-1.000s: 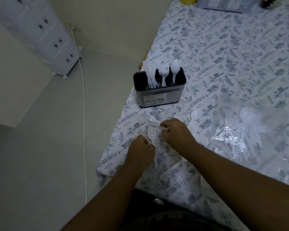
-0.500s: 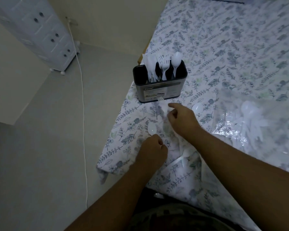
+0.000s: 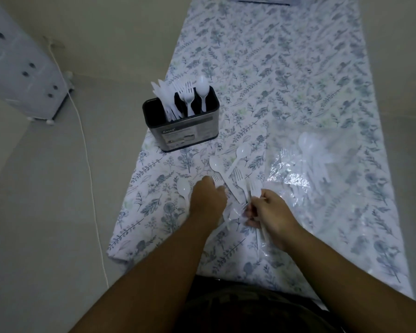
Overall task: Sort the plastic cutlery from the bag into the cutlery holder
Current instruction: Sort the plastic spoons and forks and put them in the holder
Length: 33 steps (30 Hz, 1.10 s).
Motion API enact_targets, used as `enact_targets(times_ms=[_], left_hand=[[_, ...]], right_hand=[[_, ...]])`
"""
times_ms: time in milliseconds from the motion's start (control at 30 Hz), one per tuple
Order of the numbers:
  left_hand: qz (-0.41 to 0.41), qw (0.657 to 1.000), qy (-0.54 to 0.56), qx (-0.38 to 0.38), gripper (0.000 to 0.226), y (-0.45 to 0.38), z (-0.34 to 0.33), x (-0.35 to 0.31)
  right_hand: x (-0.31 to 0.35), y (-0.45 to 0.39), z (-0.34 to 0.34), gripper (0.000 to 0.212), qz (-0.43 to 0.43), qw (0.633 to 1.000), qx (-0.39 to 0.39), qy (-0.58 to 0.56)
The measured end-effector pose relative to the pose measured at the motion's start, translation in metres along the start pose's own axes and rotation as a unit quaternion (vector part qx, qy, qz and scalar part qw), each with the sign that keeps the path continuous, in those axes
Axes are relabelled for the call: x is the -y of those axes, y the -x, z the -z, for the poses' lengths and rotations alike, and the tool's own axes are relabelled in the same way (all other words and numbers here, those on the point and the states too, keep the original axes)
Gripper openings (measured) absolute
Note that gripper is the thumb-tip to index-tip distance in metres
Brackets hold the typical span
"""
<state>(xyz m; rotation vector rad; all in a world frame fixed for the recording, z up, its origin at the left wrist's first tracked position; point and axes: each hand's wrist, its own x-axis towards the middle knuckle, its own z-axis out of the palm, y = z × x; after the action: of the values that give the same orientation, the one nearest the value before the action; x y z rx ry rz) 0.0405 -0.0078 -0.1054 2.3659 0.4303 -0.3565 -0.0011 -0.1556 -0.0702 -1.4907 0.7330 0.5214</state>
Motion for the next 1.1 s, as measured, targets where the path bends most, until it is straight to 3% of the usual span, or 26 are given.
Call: enact_targets(times_ms=[200, 400, 600, 733, 800, 867, 967, 1100], left_hand=[[-0.079, 0.995, 0.053, -0.043, 0.02, 0.02, 0.024, -0.005], [-0.169, 0.984, 0.038, 0.027, 0.027, 0.034, 0.018, -0.024], [-0.214, 0.964, 0.06, 0.144, 0.027, 0.044, 0.022, -0.033], [-0.133, 0.986, 0.067, 0.078, 0.02, 0.05, 0.017, -0.024], [-0.066, 0.995, 0.02, 0.072, 0.006, 0.053, 0.012, -0.015], [-0.022, 0.994, -0.028, 0.104, 0.023, 0.057, 0.002, -0.006], [-0.027, 0.99, -0.051, 0.13, 0.037, 0.064, -0.012, 0.0], [-0.032, 0.99, -0.046, 0.127, 0.027, 0.062, -0.018, 0.0]], right_hand=[[0.005, -0.003, -0.007, 0.011, 0.042, 0.998, 0.007, -0.037], [0.007, 0.004, -0.013, 0.031, 0.043, 0.997, 0.062, 0.0], [0.005, 0.006, 0.001, 0.024, 0.014, 0.992, 0.096, -0.081], [-0.002, 0.007, 0.014, 0.011, 0.032, 0.997, 0.064, -0.017], [-0.005, 0.003, 0.025, 0.019, 0.025, 0.999, 0.018, -0.021], [-0.006, 0.001, 0.035, 0.021, 0.014, 1.0, -0.008, -0.023], [-0.012, 0.001, 0.042, 0.021, 0.01, 1.0, -0.003, -0.017], [-0.023, 0.008, 0.041, 0.011, 0.038, 0.996, 0.008, 0.077]])
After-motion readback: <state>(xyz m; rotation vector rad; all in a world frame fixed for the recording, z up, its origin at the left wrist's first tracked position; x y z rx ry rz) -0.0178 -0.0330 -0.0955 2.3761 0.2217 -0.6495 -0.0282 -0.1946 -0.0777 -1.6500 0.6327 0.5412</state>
